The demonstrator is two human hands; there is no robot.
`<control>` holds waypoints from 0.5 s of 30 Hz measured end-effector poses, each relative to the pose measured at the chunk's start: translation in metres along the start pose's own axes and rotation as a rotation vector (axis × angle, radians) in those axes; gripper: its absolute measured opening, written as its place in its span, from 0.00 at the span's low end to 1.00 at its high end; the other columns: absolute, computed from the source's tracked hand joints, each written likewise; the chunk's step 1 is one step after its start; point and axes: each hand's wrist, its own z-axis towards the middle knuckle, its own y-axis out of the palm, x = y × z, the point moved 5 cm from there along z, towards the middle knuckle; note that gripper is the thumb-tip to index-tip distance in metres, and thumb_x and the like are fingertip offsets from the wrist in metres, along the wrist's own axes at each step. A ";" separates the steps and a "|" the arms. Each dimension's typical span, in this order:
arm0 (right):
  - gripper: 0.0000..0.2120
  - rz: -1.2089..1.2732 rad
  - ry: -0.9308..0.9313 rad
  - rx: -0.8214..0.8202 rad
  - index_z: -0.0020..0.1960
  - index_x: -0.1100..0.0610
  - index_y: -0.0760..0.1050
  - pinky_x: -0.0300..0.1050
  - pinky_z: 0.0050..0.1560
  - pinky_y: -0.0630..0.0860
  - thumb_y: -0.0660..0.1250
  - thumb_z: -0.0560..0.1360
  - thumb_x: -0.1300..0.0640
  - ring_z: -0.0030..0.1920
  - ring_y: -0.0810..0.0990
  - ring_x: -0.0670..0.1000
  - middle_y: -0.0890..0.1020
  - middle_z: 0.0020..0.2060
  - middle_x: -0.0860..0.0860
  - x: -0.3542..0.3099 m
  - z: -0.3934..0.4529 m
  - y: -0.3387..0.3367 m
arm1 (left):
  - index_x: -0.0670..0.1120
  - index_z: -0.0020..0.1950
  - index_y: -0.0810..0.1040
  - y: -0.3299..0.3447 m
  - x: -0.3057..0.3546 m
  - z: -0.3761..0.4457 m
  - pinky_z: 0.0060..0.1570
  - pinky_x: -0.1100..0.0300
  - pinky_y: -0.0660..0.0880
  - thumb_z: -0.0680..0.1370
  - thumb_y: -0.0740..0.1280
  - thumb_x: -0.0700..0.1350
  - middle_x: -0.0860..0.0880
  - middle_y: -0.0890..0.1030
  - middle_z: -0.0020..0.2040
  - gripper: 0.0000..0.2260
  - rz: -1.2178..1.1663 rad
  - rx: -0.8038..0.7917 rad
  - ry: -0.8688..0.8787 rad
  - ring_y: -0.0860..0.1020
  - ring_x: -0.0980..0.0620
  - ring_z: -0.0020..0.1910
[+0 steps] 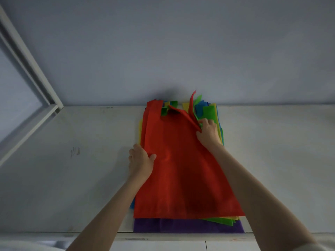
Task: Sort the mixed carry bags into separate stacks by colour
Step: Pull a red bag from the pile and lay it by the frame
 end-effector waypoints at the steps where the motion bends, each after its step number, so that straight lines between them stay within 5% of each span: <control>1: 0.20 0.006 0.063 0.013 0.66 0.64 0.66 0.49 0.66 0.64 0.60 0.75 0.64 0.66 0.67 0.62 0.70 0.64 0.63 0.001 0.000 -0.001 | 0.37 0.67 0.63 -0.001 -0.002 0.001 0.63 0.46 0.72 0.77 0.66 0.45 0.38 0.71 0.65 0.23 -0.017 -0.009 -0.023 0.73 0.39 0.63; 6: 0.18 -0.332 -0.124 0.043 0.65 0.61 0.68 0.52 0.63 0.65 0.57 0.76 0.63 0.67 0.66 0.59 0.70 0.65 0.59 -0.016 -0.007 0.005 | 0.36 0.65 0.65 -0.007 -0.009 0.003 0.61 0.46 0.73 0.78 0.66 0.43 0.37 0.75 0.63 0.20 -0.044 0.002 -0.052 0.75 0.38 0.62; 11: 0.29 -0.417 -0.223 0.099 0.76 0.59 0.54 0.54 0.63 0.66 0.56 0.76 0.66 0.69 0.65 0.59 0.61 0.73 0.60 -0.021 -0.015 0.016 | 0.36 0.65 0.64 -0.009 -0.009 0.001 0.61 0.47 0.74 0.78 0.66 0.42 0.38 0.75 0.64 0.19 -0.081 0.013 -0.044 0.76 0.39 0.62; 15: 0.22 -0.432 -0.162 0.194 0.60 0.64 0.76 0.53 0.50 0.75 0.50 0.72 0.67 0.55 0.78 0.61 0.78 0.55 0.62 -0.017 -0.017 0.015 | 0.37 0.65 0.64 -0.009 -0.010 0.000 0.61 0.47 0.74 0.78 0.65 0.42 0.38 0.74 0.65 0.19 -0.082 0.010 -0.028 0.76 0.40 0.63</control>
